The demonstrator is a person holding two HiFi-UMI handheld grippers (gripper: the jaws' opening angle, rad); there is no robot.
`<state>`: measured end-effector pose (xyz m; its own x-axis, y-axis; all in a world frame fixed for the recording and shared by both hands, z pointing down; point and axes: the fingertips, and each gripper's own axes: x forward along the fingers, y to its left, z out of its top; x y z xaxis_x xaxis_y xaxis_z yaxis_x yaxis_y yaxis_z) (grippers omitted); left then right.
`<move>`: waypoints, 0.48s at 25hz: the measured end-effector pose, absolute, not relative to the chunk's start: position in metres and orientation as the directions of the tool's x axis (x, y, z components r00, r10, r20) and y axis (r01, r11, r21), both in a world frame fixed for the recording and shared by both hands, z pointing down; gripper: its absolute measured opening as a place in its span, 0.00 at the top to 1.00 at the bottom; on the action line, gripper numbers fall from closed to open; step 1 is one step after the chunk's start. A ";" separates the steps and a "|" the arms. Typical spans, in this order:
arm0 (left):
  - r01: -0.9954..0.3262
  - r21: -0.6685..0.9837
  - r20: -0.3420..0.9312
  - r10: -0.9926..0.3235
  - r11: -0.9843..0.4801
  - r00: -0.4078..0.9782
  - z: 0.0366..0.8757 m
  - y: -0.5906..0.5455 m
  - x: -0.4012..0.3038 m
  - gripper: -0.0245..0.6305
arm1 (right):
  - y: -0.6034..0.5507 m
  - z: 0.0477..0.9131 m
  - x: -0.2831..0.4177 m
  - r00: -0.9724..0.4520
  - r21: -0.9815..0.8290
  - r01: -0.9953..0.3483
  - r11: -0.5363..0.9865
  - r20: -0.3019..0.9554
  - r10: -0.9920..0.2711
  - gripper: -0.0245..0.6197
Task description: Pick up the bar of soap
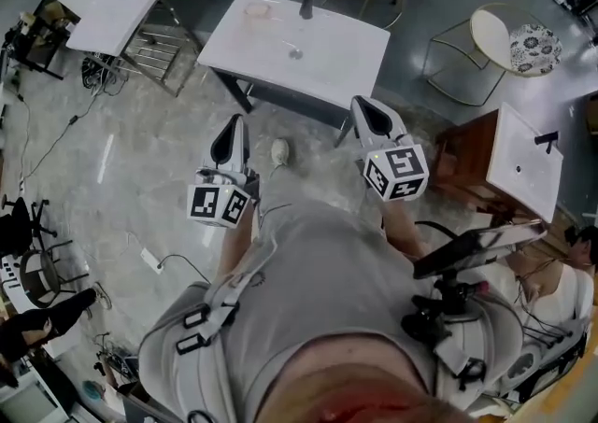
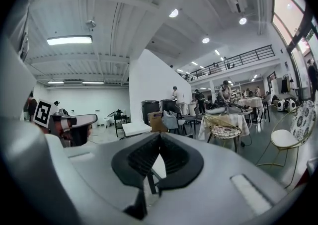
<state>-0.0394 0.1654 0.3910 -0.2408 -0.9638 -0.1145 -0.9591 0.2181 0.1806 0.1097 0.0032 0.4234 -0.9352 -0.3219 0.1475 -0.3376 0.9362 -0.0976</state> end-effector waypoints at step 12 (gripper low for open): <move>-0.971 0.200 -0.116 -0.981 0.133 -0.158 0.382 0.073 -0.177 0.97 | -0.082 0.414 -0.013 -0.902 -0.081 -0.412 0.907 0.178 -0.394 0.96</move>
